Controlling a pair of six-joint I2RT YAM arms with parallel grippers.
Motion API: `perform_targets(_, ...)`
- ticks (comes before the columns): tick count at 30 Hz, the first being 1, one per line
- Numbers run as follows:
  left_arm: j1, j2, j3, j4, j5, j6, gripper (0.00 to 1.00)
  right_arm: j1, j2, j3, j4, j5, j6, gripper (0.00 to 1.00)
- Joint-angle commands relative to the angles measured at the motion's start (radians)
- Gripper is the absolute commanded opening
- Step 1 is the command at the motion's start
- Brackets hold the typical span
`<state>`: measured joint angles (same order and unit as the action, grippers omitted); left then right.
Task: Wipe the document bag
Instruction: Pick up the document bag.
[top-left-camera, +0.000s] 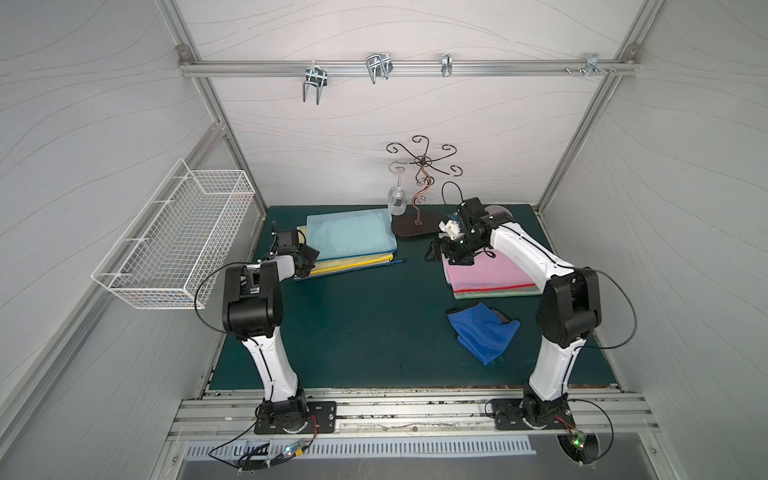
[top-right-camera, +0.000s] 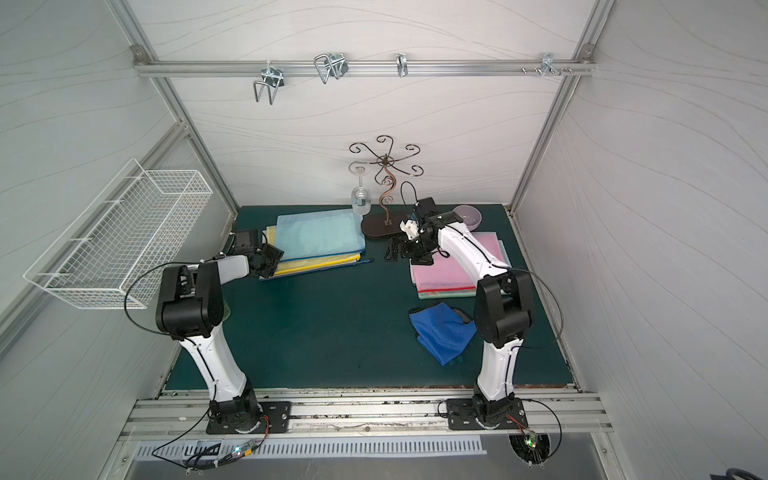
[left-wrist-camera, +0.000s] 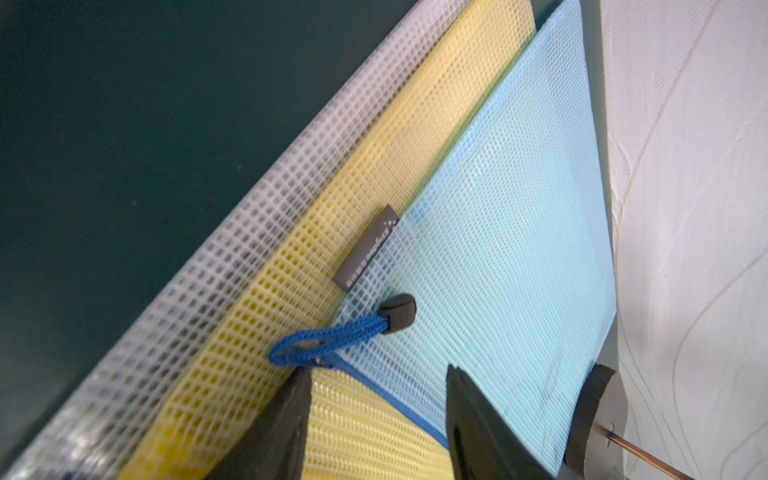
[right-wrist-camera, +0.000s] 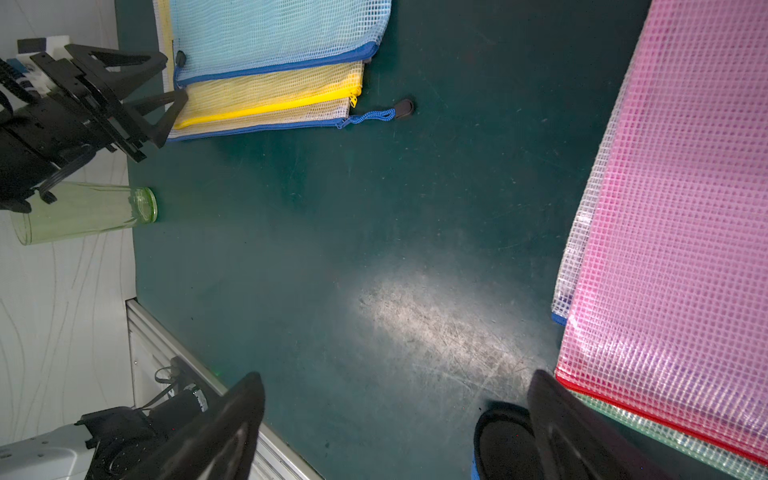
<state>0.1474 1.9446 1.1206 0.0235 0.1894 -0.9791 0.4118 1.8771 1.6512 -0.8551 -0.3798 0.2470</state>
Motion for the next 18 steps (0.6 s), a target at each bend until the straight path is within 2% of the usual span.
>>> perform_targets(1, -0.011, -0.011, -0.066, -0.053, 0.036, -0.074, 0.56, 0.005, 0.017, 0.023, -0.027, -0.01, 0.009, 0.99)
perform_targets(8, -0.012, -0.014, -0.059, -0.062, 0.026, -0.083, 0.56, 0.009, 0.033, 0.04, -0.038, -0.008, 0.006, 0.99)
perform_targets(13, -0.011, 0.085, 0.012, -0.06, 0.032, -0.049, 0.55, 0.01, 0.04, 0.048, -0.044, -0.008, 0.001, 0.99)
perform_targets(18, -0.011, 0.169, 0.036, 0.003, 0.045, -0.065, 0.53, 0.009, 0.053, 0.068, -0.057, 0.0, -0.005, 0.99)
